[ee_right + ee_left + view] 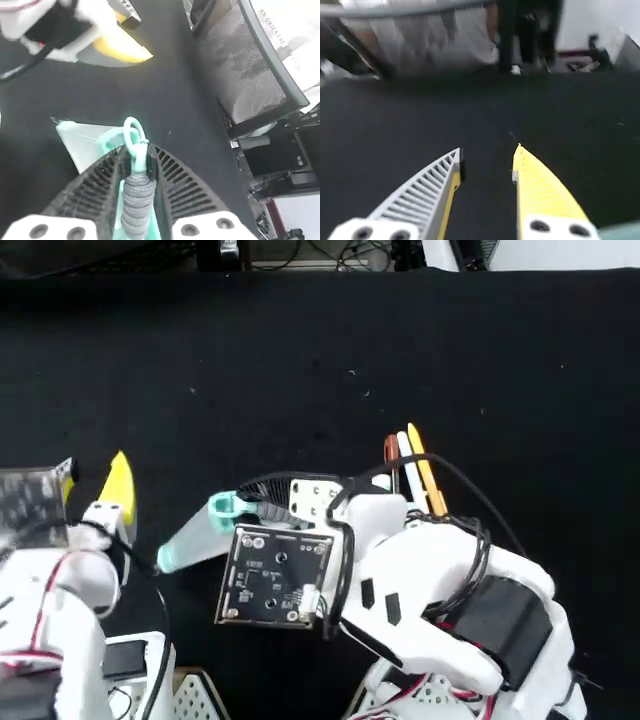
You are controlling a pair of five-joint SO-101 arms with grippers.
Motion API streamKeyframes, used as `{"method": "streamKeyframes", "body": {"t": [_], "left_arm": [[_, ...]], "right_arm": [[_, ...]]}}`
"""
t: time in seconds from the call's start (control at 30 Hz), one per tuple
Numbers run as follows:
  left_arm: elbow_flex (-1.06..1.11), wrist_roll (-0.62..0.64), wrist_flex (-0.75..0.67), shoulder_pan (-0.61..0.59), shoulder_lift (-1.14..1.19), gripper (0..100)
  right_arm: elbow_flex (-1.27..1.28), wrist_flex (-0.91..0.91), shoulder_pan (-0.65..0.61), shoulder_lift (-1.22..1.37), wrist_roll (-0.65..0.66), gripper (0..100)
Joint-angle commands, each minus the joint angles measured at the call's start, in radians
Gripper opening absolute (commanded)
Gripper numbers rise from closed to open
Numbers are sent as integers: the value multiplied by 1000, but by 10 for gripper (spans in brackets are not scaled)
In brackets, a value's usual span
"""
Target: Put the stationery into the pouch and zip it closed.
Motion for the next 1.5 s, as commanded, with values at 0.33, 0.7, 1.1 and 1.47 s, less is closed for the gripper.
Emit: {"method": "streamKeyframes", "body": {"t": [0.33, 0.7, 1.1, 1.47], "left_arm": [[-634, 91, 374, 409, 319, 184], [-590, 229, 373, 417, 338, 189], [-496, 261, 376, 420, 198, 189], [-298, 261, 376, 420, 141, 202]], "right_arm": [[-2, 2, 9, -18, 15, 11], [22, 84, 12, -25, 144, 11], [105, 2, 15, -59, 175, 11], [166, -163, 86, -56, 106, 11]]}}
